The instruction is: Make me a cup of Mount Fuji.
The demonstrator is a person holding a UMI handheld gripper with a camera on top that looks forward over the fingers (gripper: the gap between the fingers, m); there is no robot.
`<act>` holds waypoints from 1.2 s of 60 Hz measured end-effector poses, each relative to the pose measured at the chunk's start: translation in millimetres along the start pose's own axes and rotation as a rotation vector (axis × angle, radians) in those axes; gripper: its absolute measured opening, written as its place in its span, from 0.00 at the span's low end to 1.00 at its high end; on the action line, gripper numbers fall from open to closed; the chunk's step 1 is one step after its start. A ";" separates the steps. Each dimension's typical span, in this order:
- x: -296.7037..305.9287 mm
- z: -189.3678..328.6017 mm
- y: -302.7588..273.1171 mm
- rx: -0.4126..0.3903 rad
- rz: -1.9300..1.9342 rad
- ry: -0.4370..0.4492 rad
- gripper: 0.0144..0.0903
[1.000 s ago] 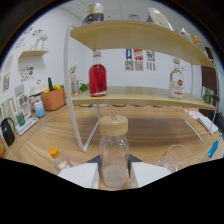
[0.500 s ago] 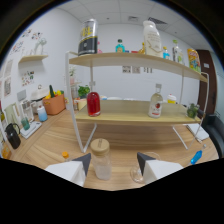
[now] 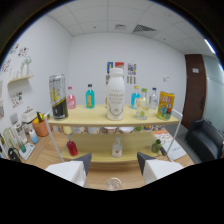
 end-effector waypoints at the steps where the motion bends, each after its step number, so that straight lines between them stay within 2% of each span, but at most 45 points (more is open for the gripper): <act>1: 1.1 0.4 -11.4 0.019 0.000 0.002 0.94; 12: 1.0 26.7 -115.2 0.225 -0.015 -0.011 0.94; 21: 3.3 73.1 -145.5 0.268 0.005 -0.022 0.89; 28: 7.5 108.8 -144.1 0.243 0.030 -0.017 0.78; 31: 6.9 118.2 -142.0 0.228 0.039 -0.022 0.67; 34: 7.2 124.3 -141.8 0.231 0.038 -0.017 0.48; 35: 6.1 125.2 -141.3 0.229 0.036 -0.020 0.48; 49: 4.6 114.6 -146.0 0.234 0.067 -0.032 0.45; 63: 13.6 43.4 -183.9 0.359 0.046 -0.072 0.44; 72: 42.6 16.2 -145.2 0.349 0.047 -0.051 0.44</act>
